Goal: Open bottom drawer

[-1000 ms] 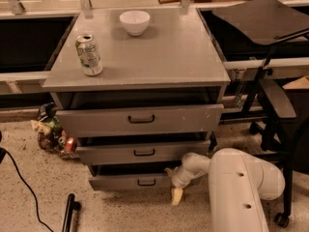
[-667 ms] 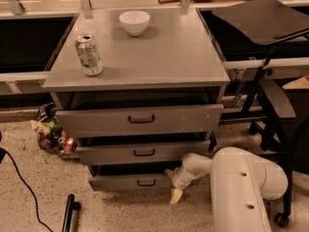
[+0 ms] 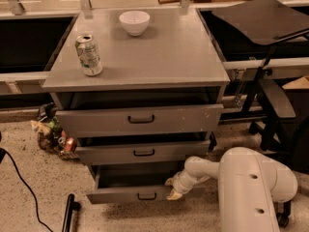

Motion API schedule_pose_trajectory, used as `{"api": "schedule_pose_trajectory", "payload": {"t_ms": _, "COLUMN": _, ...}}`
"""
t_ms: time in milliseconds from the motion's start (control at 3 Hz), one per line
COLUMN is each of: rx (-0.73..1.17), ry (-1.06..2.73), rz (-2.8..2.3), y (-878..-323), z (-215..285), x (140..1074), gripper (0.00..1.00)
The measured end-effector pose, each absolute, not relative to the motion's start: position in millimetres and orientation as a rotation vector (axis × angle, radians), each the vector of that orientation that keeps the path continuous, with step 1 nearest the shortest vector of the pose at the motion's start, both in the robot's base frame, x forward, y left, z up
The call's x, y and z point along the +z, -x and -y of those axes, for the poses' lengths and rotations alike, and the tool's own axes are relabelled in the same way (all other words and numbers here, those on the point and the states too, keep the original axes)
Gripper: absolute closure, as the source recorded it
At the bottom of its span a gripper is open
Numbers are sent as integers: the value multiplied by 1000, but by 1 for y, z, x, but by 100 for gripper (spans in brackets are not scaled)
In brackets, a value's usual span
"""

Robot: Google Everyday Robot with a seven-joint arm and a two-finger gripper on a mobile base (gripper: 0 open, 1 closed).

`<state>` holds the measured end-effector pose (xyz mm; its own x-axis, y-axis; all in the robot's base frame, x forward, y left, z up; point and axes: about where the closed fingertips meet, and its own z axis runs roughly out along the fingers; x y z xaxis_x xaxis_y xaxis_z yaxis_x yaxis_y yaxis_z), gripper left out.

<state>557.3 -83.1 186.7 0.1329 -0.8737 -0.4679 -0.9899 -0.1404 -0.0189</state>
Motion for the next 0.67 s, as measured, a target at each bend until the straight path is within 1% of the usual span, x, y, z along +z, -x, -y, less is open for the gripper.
{"api": "schedule_pose_trajectory", "payload": {"t_ms": 333, "rx": 502, "ry": 2092, "rz": -1808, "y": -557, "z": 83, "x": 190, "gripper": 61}}
{"api": "schedule_pose_trajectory", "payload": {"t_ms": 667, "rx": 545, "ry": 2093, "rz": -1783, "y": -536, "z": 76, "x": 203, "gripper": 38}}
